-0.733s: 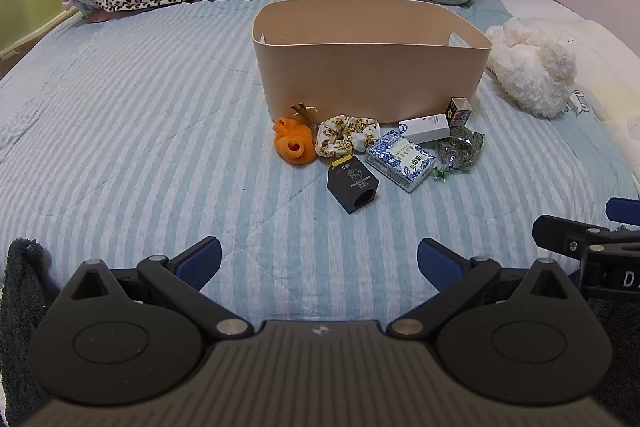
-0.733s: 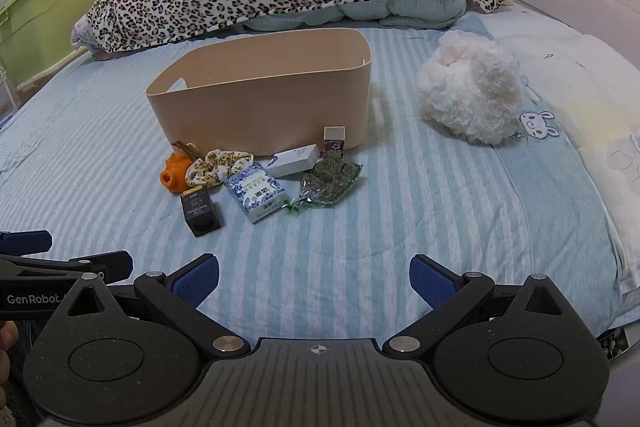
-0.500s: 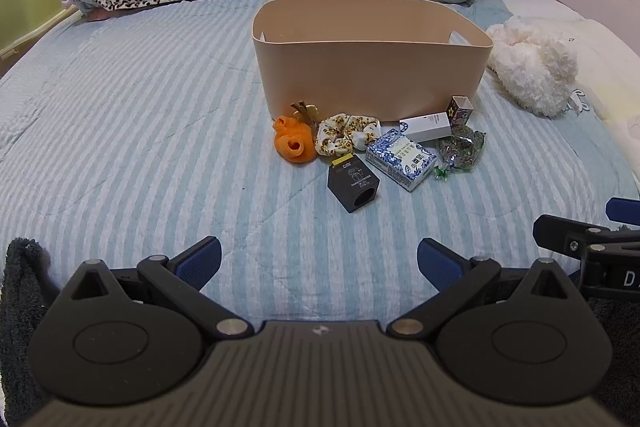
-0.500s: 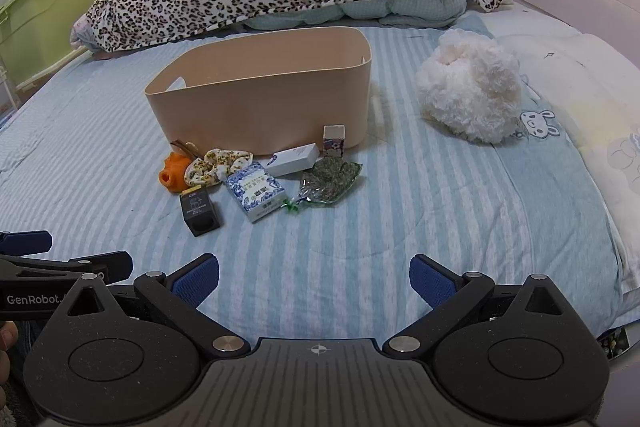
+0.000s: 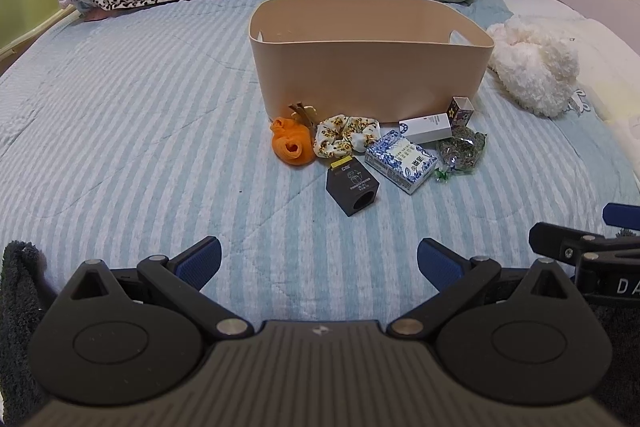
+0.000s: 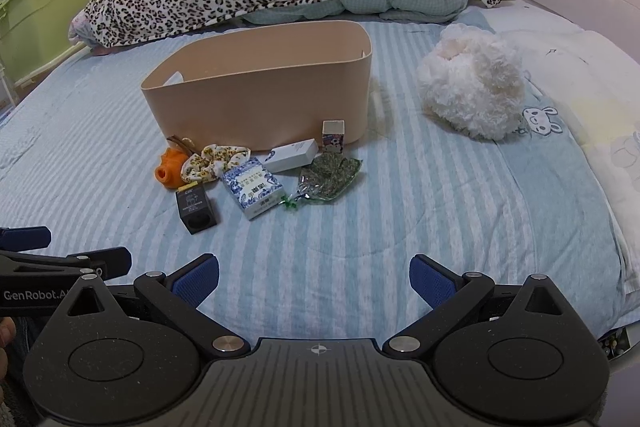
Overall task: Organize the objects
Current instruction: 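Approach the items in front of the beige basket with both tools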
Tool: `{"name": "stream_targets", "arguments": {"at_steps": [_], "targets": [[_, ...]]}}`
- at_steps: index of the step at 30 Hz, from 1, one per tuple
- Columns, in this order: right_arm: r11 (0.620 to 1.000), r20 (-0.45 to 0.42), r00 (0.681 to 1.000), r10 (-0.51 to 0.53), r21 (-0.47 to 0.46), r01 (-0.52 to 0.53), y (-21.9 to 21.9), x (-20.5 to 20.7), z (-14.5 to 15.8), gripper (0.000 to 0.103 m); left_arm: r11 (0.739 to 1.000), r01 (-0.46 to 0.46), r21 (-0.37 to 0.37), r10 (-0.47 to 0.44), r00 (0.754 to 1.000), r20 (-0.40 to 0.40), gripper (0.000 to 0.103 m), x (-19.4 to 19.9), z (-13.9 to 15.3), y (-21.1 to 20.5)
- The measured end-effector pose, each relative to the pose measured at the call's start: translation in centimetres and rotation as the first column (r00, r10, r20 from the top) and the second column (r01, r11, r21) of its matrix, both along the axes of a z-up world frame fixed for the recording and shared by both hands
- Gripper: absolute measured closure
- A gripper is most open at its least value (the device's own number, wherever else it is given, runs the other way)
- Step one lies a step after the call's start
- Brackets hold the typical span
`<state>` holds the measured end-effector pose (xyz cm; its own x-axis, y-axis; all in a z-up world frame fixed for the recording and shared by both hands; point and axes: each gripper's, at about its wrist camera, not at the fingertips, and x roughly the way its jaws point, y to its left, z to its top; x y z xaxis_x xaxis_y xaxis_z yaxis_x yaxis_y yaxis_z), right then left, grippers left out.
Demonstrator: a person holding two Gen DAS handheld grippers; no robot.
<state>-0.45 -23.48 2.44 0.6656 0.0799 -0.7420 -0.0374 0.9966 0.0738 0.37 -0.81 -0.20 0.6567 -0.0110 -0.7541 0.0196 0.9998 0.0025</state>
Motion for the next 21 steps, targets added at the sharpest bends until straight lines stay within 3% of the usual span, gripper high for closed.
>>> {"name": "stream_targets", "arguments": {"at_steps": [21], "targets": [[1.000,-0.031,0.999,-0.012,-0.013,0.011,-1.0,2.9,-1.5,0.000,1.000,0.023,-0.003,-0.023,0.999,-0.033,0.000,3.3,-2.2,-0.3]]}}
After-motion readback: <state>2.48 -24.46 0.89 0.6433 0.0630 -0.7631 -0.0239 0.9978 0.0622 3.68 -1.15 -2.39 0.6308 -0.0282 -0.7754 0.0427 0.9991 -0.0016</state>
